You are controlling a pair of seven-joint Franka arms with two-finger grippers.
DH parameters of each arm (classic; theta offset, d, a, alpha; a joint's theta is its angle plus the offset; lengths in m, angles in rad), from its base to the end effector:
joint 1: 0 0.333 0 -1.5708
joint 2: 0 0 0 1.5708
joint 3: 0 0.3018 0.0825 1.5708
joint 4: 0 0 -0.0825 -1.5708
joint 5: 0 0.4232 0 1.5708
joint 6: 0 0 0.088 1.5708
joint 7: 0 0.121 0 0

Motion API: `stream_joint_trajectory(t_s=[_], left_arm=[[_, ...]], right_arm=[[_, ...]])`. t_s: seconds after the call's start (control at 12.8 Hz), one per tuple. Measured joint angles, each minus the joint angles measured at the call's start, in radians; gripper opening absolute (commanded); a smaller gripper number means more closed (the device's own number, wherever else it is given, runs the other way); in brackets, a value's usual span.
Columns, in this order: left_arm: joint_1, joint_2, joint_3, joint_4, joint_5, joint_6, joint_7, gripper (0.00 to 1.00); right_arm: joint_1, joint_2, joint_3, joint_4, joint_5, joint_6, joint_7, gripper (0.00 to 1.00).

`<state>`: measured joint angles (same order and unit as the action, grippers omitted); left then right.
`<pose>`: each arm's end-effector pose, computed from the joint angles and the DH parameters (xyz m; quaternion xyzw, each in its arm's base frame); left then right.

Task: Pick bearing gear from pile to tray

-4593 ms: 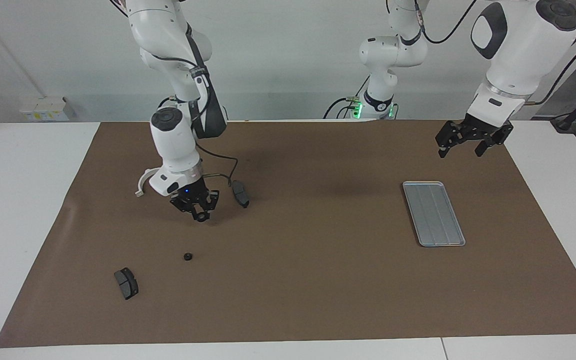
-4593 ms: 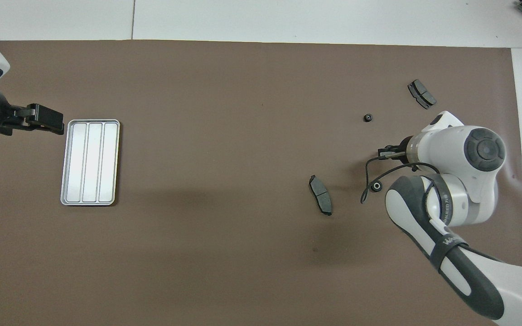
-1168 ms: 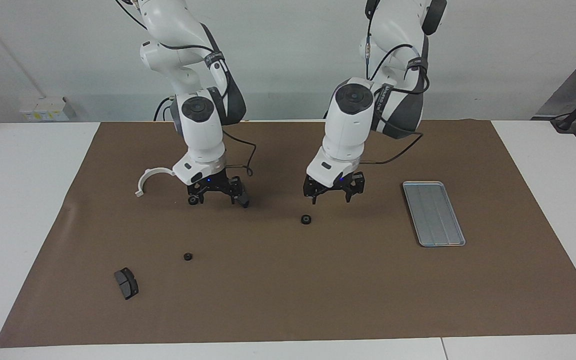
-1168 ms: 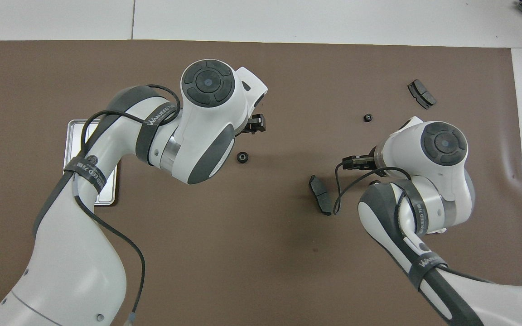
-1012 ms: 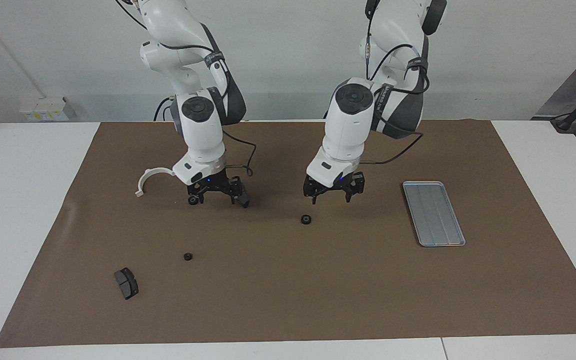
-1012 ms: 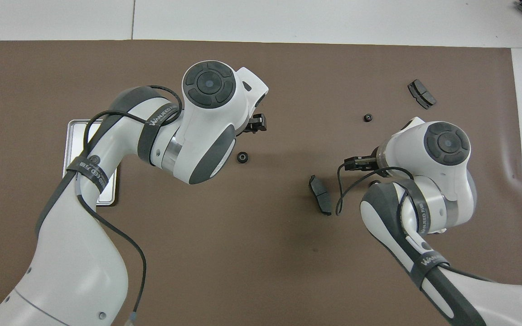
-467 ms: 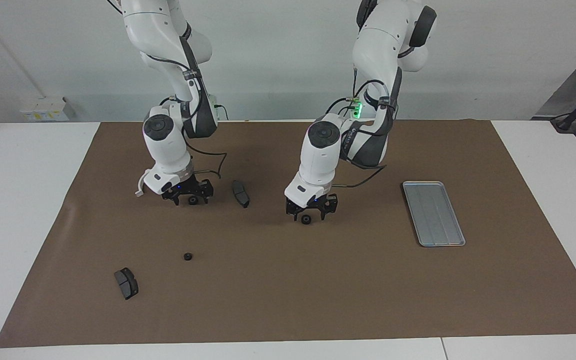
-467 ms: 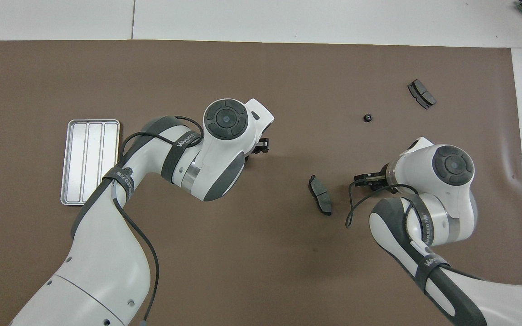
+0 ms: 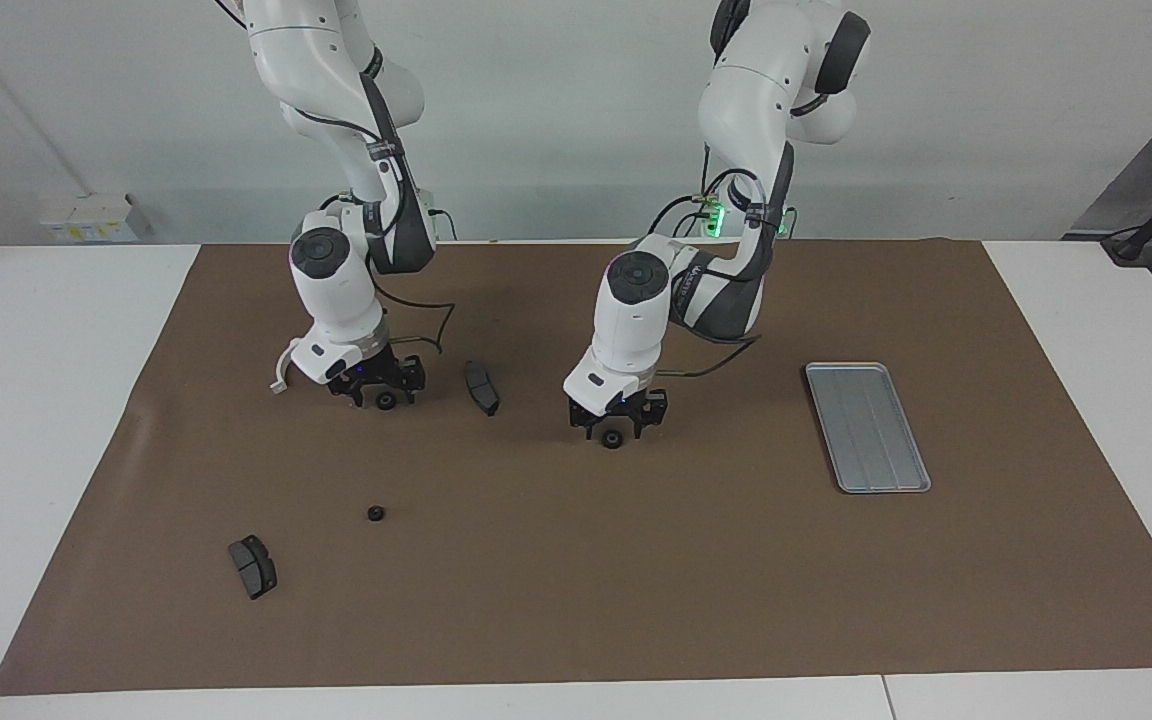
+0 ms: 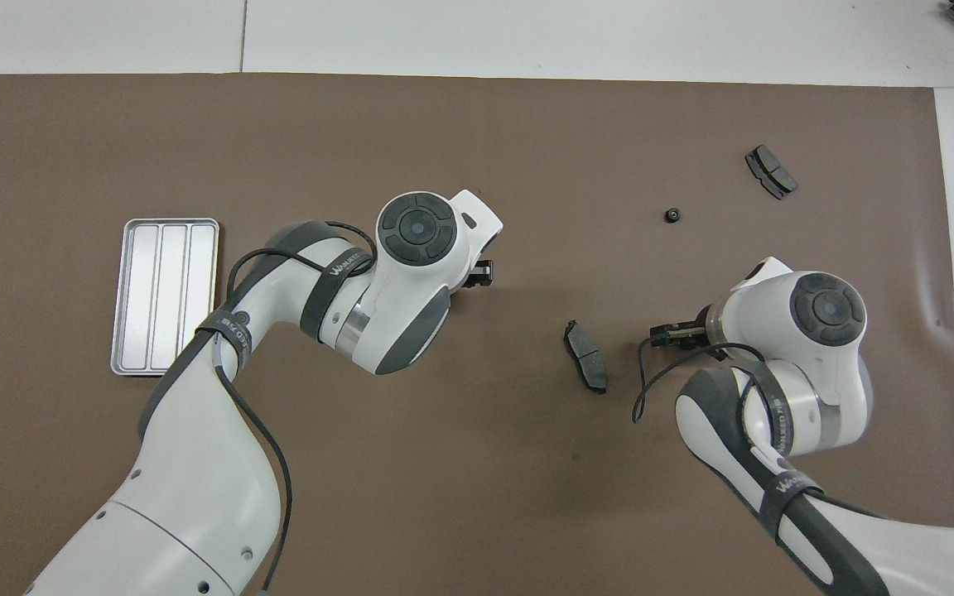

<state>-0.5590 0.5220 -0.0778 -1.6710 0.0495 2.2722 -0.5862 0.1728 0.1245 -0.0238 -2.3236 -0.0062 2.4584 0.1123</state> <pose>0.5757 -0.4179 0.2612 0.9986 -0.0345 0.0334 0.0229 0.5366 0.0803 0.2294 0.9998 0.0208 0.0056 0.0027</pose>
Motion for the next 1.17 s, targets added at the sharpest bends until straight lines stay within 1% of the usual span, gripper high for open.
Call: stream_joint_trajectory(t_s=[0.16,0.23,0.31,0.39,0.47,0.54,0.7,0.86,1.17], left_arm=[[0.0,0.002,0.0,-0.001,0.0,0.011,0.0,0.71],[0.0,0.007,0.0,-0.003,0.0,0.015,0.0,0.7],[0.0,0.012,0.0,-0.004,0.0,0.022,0.0,0.7],[0.0,0.016,0.0,-0.005,0.0,0.028,0.0,0.67],[0.0,0.018,0.0,-0.007,0.0,0.029,0.0,0.63],[0.0,0.019,0.0,-0.01,0.0,0.029,0.0,0.56],[0.0,0.019,0.001,-0.011,0.001,0.029,0.0,0.48],[0.0,0.018,0.003,-0.011,0.004,0.029,0.0,0.36],[0.0,0.015,0.006,-0.012,0.007,0.025,0.0,0.05]], right_arm=[[0.0,0.0,0.0,-0.001,0.0,0.004,0.0,0.57],[0.0,0.0,0.0,-0.001,0.0,0.014,0.0,0.55],[0.0,0.0,0.0,-0.002,0.0,0.021,0.0,0.5],[0.0,0.0,0.0,-0.003,0.0,0.023,0.0,0.39],[0.0,0.0,0.0,-0.003,0.0,0.024,0.0,0.22],[0.0,0.0,0.0,-0.004,0.0,0.027,0.0,0.13],[-0.001,-0.001,0.0,-0.004,0.0,0.034,0.0,0.01],[-0.001,-0.001,0.0,-0.004,0.0,0.037,0.0,0.0],[0.015,-0.01,0.005,0.011,0.001,0.047,0.031,0.0]])
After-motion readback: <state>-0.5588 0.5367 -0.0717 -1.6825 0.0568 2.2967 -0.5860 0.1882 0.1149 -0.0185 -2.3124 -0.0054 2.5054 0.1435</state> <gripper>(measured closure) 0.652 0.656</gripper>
